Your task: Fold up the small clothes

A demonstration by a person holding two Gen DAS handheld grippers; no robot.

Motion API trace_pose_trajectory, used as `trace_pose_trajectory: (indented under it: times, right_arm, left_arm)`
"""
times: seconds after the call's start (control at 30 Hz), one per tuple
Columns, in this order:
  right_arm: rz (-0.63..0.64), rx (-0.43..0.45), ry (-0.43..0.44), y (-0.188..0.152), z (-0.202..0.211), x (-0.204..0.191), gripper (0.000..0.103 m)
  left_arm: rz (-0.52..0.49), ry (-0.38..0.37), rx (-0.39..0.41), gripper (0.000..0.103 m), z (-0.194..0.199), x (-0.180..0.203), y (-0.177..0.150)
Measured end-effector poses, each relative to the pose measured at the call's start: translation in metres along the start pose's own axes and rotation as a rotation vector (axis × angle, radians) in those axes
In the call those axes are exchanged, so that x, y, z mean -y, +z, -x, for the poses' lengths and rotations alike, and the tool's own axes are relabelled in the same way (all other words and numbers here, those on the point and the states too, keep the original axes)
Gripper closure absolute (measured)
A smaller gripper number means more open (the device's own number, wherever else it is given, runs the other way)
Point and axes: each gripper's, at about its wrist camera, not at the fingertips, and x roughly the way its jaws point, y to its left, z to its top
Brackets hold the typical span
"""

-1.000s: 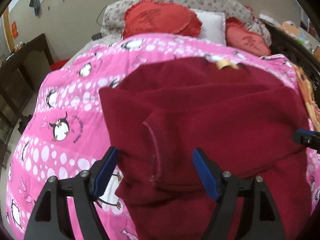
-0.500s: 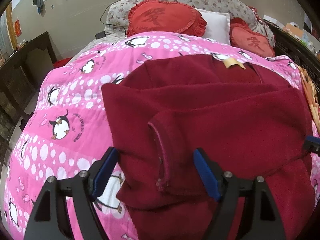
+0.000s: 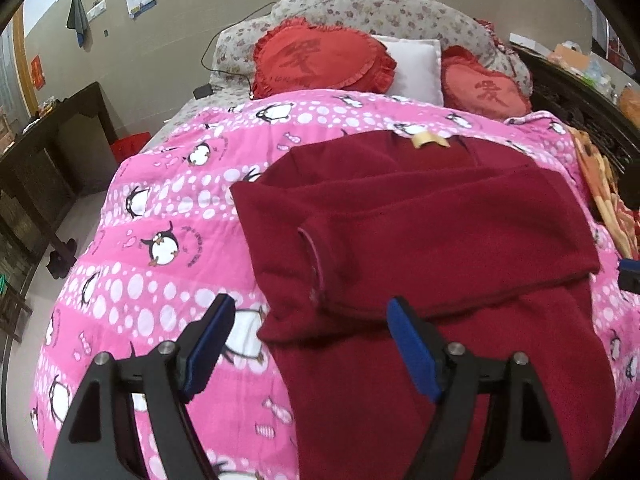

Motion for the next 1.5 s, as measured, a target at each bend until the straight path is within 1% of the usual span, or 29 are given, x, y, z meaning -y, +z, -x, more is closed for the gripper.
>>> trace_pose_trajectory:
  times: [0.1, 0.33, 0.4, 0.53, 0.7, 0.83, 1.1, 1.23, 1.4, 1.5]
  right_arm:
    - [-0.018, 0.003, 0.001, -0.009, 0.007, 0.001, 0.074]
    - [-0.1, 0.013, 0.009, -0.051, 0.034, 0.003, 0.074]
    - [-0.133, 0.017, 0.009, -0.063, 0.045, 0.004, 0.074]
    - [-0.143, 0.051, 0.001, -0.081, 0.069, -0.002, 0.074]
    - [-0.157, 0.082, 0.001, -0.102, 0.098, -0.009, 0.074]
    - [-0.129, 0.095, -0.025, -0.112, 0.117, -0.016, 0.074]
    - [-0.132, 0.132, -0.026, -0.129, 0.141, -0.019, 0.074]
    - [-0.145, 0.131, -0.021, -0.136, 0.143, -0.016, 0.074]
    - [-0.157, 0.125, -0.011, -0.138, 0.14, -0.015, 0.074]
    - [-0.142, 0.121, -0.008, -0.138, 0.138, -0.017, 0.074]
  left_arm:
    - [-0.007, -0.025, 0.0, 0.021, 0.012, 0.003, -0.008]
    - [-0.068, -0.079, -0.007, 0.021, 0.031, 0.019, -0.026]
    - [-0.065, -0.1, -0.018, 0.021, 0.035, 0.023, -0.03]
    - [-0.044, -0.138, -0.043, 0.021, 0.043, 0.027, -0.037]
    - [-0.083, -0.146, -0.008, 0.021, 0.067, 0.041, -0.041]
    - [-0.091, -0.17, 0.009, 0.021, 0.083, 0.049, -0.043]
    - [-0.115, -0.195, 0.009, 0.021, 0.102, 0.06, -0.05]
    - [-0.118, -0.202, 0.006, 0.021, 0.109, 0.06, -0.056]
    - [-0.115, -0.222, -0.016, 0.02, 0.11, 0.059, -0.065]
    - [-0.086, -0.253, -0.028, 0.015, 0.111, 0.053, -0.07]
